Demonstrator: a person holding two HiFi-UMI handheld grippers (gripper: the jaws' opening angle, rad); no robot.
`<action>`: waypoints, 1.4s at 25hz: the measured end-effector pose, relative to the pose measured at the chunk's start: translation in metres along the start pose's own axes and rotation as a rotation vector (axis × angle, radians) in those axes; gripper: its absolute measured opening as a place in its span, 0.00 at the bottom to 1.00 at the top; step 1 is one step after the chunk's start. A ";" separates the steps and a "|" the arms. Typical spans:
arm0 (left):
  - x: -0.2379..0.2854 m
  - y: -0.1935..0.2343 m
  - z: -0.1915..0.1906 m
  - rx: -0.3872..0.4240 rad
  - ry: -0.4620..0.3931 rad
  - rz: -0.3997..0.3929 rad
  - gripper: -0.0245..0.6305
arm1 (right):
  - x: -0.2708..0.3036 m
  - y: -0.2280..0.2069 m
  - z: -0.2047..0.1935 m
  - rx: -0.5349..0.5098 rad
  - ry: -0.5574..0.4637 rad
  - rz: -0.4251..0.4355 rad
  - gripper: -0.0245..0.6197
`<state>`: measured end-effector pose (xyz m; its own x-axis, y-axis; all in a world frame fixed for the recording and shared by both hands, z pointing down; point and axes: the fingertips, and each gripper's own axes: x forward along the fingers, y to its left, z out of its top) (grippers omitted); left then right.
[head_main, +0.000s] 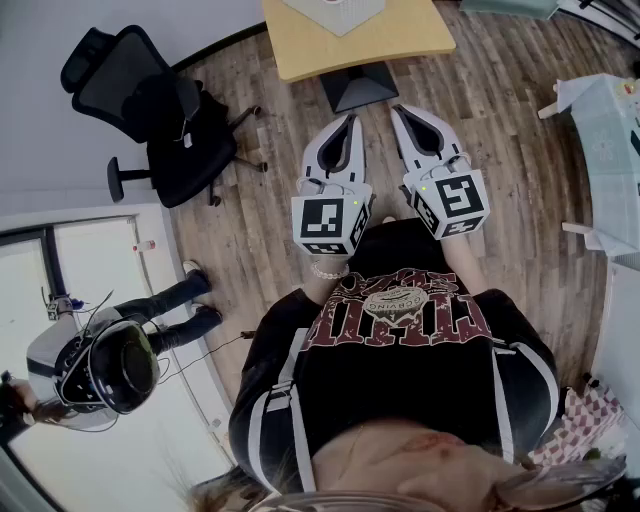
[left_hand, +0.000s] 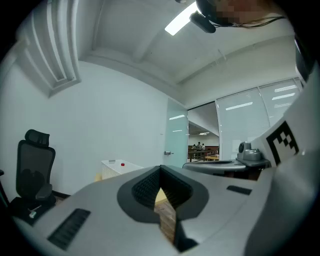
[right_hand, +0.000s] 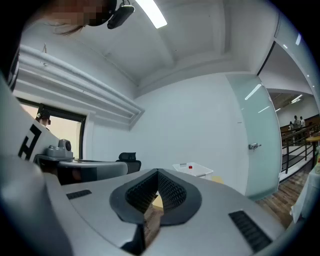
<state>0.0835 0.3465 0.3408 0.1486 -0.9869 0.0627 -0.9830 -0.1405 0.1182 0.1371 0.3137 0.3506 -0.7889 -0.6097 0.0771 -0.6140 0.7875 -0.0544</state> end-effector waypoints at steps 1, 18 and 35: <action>0.000 0.000 0.000 0.000 0.001 -0.002 0.11 | 0.000 0.000 0.000 0.002 -0.002 0.002 0.06; 0.016 -0.025 -0.008 -0.003 0.004 0.027 0.11 | -0.013 -0.024 -0.002 -0.003 -0.007 0.039 0.06; 0.062 0.009 -0.011 -0.012 0.010 0.031 0.11 | 0.040 -0.045 -0.010 -0.001 0.029 0.058 0.06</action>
<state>0.0849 0.2850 0.3563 0.1192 -0.9899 0.0765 -0.9859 -0.1088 0.1274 0.1334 0.2548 0.3659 -0.8220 -0.5601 0.1027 -0.5671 0.8216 -0.0587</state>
